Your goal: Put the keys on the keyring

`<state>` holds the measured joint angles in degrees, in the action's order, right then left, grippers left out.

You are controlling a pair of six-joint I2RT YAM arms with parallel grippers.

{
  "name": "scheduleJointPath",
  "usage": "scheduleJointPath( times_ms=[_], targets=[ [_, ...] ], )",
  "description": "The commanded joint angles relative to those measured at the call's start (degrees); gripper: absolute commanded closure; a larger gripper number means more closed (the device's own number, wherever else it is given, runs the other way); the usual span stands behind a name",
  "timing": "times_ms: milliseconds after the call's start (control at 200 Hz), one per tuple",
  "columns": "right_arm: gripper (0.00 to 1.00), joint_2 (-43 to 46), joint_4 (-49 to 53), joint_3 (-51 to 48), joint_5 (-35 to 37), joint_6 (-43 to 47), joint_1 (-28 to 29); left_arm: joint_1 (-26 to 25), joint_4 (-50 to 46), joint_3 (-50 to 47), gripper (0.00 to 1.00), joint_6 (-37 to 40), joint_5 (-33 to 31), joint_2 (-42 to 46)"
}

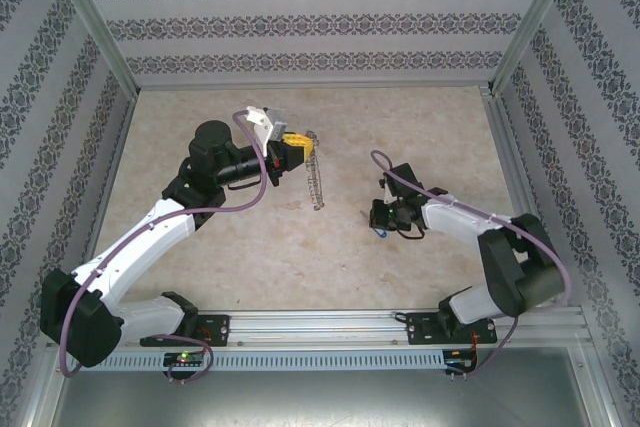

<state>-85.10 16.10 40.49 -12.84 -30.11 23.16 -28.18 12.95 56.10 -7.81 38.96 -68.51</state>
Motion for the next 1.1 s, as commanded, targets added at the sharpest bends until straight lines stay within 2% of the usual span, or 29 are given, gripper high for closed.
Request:
scheduleJointPath(
  times_ms=[0,90,150,190,245,295,590,839,1099],
  targets=[
    [1.0,-3.1,-2.4,3.4,2.2,-0.4,0.8,-0.6,4.2,0.1,1.0,-0.8,0.9,2.0],
    [1.0,-5.2,-3.2,5.0,2.2,0.0,0.9,-0.6,4.0,0.1,1.0,-0.8,0.7,2.2],
    [0.79,-5.5,-3.5,5.8,2.4,0.1,1.0,-0.6,4.1,0.1,1.0,-0.9,0.7,2.2],
    [0.68,-5.1,-3.4,6.2,2.7,0.1,0.9,-0.6,4.1,0.1,1.0,-1.0,0.8,2.2],
    [0.58,-3.8,-3.2,6.2,3.3,-0.1,0.8,-0.6,4.2,0.2,1.0,-1.1,0.8,2.3],
    [0.54,-2.6,-3.0,5.9,3.7,-0.3,0.7,-0.6,4.3,0.2,1.0,-1.2,0.8,2.2],
    [0.47,0.6,-3.3,0.5,3.7,-3.3,0.6,-0.6,4.9,-0.1,1.0,-1.2,0.5,2.2],
    [0.46,-0.9,-5.5,-2.6,3.3,-5.2,2.6,-0.6,5.1,-0.3,1.0,-1.2,0.5,2.2],
    [0.47,-4.6,-7.8,0.3,0.0,-7.4,10.0,-0.6,5.6,-0.7,1.0,-1.3,0.3,2.3]
  ],
)
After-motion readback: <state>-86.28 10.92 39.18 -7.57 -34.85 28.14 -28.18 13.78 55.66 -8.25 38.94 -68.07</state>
